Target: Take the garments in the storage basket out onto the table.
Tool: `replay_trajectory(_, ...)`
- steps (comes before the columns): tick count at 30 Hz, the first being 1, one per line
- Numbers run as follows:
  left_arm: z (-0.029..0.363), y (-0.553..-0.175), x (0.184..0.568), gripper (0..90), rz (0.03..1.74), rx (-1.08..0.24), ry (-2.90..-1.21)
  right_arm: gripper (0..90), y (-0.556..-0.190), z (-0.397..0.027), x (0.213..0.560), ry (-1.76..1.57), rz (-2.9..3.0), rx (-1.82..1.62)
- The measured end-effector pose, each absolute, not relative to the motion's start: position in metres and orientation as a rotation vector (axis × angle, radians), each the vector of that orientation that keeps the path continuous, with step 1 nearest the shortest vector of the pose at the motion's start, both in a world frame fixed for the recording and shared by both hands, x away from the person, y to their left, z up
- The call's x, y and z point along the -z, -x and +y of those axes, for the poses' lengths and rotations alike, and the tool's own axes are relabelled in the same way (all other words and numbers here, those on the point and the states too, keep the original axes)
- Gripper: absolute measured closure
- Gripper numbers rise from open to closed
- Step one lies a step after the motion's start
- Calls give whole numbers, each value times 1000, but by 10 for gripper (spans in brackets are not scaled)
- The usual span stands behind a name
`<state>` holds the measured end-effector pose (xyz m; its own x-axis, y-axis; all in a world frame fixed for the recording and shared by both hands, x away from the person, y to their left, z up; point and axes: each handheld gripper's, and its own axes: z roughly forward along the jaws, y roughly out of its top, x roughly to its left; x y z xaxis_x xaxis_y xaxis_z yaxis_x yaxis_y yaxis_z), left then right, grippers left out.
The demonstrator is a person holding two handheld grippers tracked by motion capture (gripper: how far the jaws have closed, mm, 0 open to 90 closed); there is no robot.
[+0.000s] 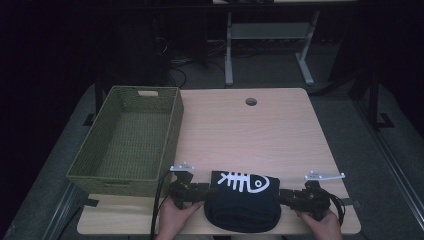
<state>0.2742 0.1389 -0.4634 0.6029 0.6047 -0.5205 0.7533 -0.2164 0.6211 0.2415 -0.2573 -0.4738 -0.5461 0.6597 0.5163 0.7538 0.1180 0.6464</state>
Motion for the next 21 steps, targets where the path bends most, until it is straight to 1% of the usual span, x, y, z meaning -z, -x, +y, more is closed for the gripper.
replay_trajectory(3,137,-274,464,457,1088,214,-1923,473,-243,-255,473,1452,-2281,1394)
replay_trajectory(9,135,-274,466,444,1092,225,-1930,477,-245,-251,477,1461,-2285,1355)
replay_trajectory(14,132,-274,469,447,1098,234,-1935,547,-244,-247,481,1452,-2276,1373)
replay_trajectory(16,130,-274,469,453,1100,225,-1936,591,-244,-245,482,1447,-2280,1371)
replay_trajectory(20,129,-274,470,488,1099,230,-1938,647,-243,-240,483,1437,-2292,1374)
replay_trajectory(21,128,-274,470,516,1098,232,-1936,661,-243,-240,483,1437,-2291,1375)
